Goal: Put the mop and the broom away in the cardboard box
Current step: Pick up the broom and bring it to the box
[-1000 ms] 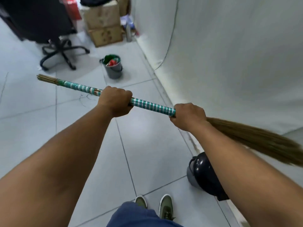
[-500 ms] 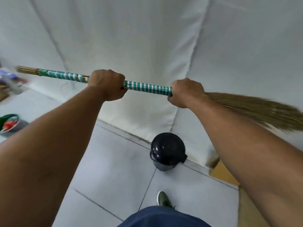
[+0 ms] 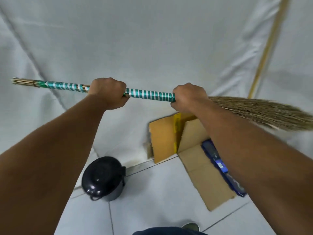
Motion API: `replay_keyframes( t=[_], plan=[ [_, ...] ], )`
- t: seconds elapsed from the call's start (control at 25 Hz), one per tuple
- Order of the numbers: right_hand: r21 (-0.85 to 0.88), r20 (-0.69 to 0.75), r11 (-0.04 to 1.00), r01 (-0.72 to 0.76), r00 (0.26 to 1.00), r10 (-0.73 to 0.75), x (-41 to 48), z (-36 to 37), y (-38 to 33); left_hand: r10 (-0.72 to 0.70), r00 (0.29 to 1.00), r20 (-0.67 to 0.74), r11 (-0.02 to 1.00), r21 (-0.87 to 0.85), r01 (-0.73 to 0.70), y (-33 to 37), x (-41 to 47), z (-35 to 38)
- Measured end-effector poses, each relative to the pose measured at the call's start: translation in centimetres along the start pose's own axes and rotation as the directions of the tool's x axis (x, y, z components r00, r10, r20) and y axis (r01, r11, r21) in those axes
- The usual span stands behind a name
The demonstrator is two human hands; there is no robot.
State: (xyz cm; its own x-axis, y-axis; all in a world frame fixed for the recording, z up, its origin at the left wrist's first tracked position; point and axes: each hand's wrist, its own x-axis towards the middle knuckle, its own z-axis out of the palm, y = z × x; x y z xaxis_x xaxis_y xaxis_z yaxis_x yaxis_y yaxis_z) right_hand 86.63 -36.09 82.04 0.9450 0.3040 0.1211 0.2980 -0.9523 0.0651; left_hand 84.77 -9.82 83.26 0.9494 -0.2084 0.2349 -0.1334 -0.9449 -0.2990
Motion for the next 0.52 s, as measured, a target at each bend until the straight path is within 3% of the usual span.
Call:
replay_keyframes(
  t=[0.24,0.52],
  plan=[
    [-0.086,0.009,0.947,-0.309,0.950,0.311,-2.8,-0.1,16.9,0.283,0.950,-0.135,0.954,-0.065,-0.293,15.4,13.2,-1.7],
    [-0.172,0.017,0.837,-0.520,0.848,0.530,-8.0,0.5,30.1,0.495,0.834,-0.242,0.840,-0.109,-0.531,30.3,22.0,-2.7]
  ],
)
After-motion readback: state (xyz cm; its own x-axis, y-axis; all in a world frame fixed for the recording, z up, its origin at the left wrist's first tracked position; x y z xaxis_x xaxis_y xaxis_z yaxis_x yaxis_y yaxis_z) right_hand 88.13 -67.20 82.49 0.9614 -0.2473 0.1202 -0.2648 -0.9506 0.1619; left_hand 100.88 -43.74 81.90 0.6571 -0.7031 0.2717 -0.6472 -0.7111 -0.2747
